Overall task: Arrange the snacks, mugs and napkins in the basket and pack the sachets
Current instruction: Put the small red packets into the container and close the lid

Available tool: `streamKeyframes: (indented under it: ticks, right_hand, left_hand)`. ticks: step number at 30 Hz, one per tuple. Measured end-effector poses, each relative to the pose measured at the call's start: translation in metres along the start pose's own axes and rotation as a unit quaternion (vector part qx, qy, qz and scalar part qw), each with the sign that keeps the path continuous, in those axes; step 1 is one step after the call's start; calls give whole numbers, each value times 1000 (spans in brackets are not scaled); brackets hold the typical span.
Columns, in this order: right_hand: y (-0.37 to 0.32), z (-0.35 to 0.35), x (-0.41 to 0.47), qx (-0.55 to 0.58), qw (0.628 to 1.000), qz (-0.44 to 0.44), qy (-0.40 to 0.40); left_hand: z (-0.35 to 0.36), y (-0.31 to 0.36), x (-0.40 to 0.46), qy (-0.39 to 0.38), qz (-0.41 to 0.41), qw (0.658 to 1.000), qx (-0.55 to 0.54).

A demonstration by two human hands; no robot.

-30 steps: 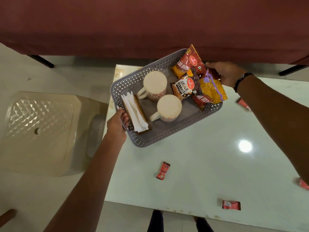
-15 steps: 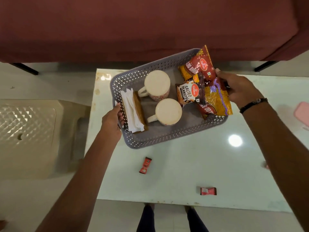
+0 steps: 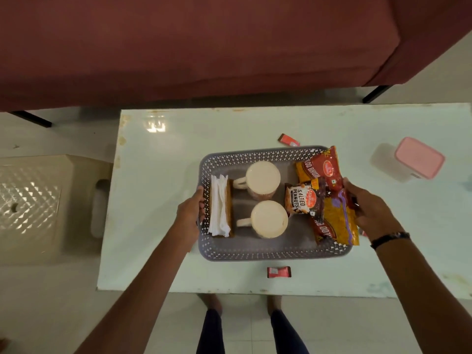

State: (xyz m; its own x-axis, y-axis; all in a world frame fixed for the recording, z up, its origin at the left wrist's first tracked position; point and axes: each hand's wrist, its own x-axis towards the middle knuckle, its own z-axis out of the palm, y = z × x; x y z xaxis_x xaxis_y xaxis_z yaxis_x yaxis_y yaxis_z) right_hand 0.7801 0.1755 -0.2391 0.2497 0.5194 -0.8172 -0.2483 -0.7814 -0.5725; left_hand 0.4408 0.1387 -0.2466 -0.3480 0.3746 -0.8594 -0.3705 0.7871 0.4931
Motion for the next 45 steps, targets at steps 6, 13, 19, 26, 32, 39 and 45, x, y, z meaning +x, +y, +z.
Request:
streamKeyframes:
  ticks: [6, 13, 19, 26, 32, 39, 45]
  right_hand:
    - [13, -10, 11, 16, 1000, 8, 1]
    - [5, -2, 19, 23, 1000, -7, -7]
    - [-1, 6, 18, 35, 999, -12, -17]
    - [-1, 5, 19, 24, 999, -23, 2]
    - [-2, 3, 27, -19, 1000, -1, 6]
    - [6, -6, 34, -239, 940, -219, 103]
    - [-22, -59, 53, -385, 838, -363, 133]
  left_hand:
    - [18, -13, 13, 36, 19, 999, 8]
    - [25, -9, 34, 67, 31, 997, 8]
    - [26, 4, 44, 71, 9, 997, -4]
    - [25, 3, 51, 63, 9, 998, 6]
    - [25, 9, 39, 123, 60, 981, 134]
    - [60, -18, -16, 201, 435, 806, 348]
    - [141, -41, -56, 114, 495, 770, 386]
